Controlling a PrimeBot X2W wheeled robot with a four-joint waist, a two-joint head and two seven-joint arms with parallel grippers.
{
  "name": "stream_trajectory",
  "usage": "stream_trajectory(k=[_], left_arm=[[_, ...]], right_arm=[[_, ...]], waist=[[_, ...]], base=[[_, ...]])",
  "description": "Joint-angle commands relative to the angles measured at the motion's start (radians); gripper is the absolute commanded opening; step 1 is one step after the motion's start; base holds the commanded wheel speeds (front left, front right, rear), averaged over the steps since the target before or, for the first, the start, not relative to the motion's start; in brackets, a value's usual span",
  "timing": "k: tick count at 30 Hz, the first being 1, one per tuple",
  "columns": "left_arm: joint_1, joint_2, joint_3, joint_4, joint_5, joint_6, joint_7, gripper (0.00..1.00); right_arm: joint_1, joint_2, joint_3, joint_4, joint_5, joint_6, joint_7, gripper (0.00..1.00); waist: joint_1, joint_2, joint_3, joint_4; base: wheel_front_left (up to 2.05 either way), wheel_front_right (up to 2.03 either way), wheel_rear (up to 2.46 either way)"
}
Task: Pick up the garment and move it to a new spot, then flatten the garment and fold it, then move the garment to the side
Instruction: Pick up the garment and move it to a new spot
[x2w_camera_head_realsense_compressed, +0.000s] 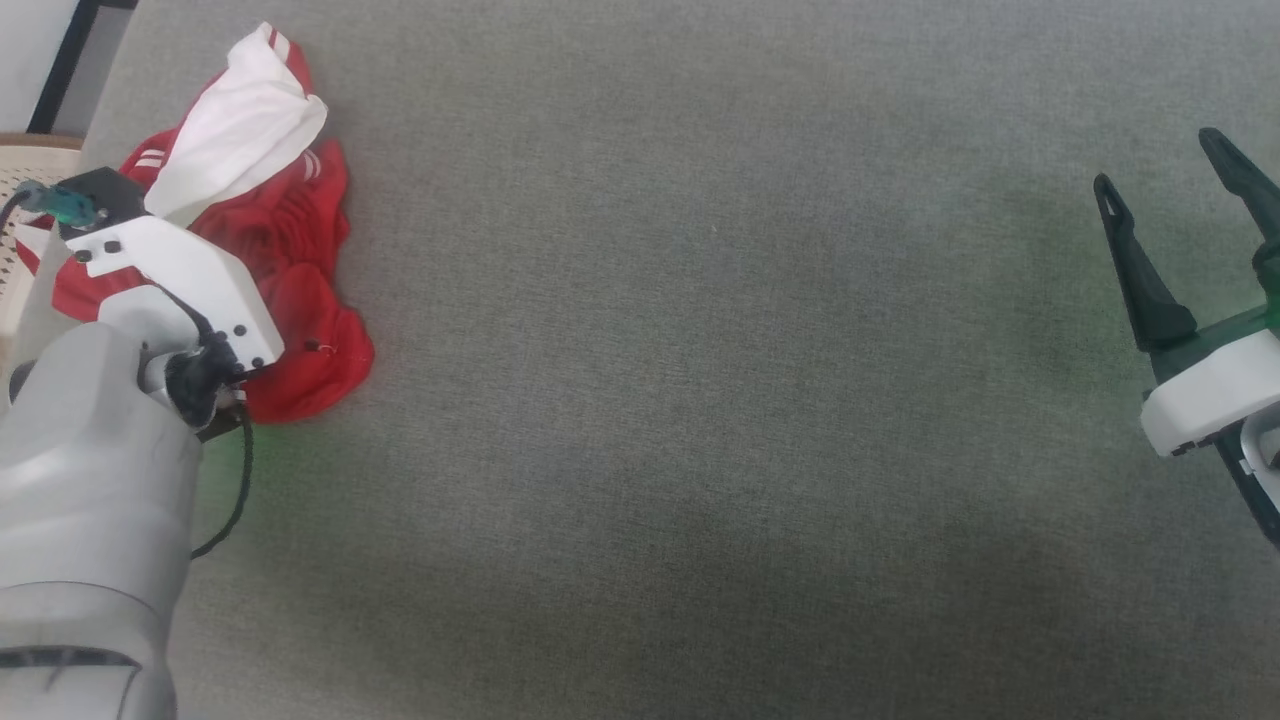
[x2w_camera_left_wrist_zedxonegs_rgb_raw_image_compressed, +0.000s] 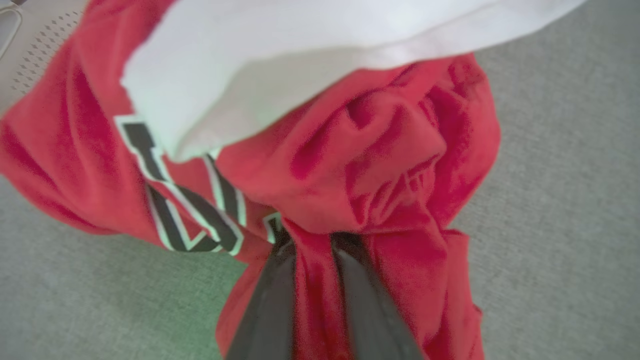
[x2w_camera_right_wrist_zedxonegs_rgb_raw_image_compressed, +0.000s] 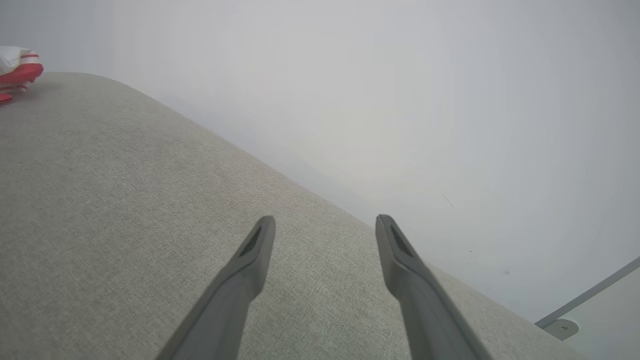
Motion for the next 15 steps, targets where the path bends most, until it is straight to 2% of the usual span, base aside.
stream_trajectory(k=[1, 15], left_arm=[[-0.010, 0.011, -0.002, 0.011, 0.006, -0.005, -0.022, 0.00], [-0.126, 0.104, -0.065, -0.047, 0.058, -0.040, -0.157, 0.00]], right_arm=[[-0.003, 0.006, -0.003, -0.004, 0.003, -0.001, 0.000, 1.00], [0.034, 0.062, -0.028, 0.063, -0.006, -0.001, -0.045, 1.00]], waist=[[-0.0001, 0.0000, -0.009, 0.006], [-0.0001, 0.0000, -0.134, 0.051]], base=[[0.00, 0.00, 0.00], [0.00, 0.00, 0.00]])
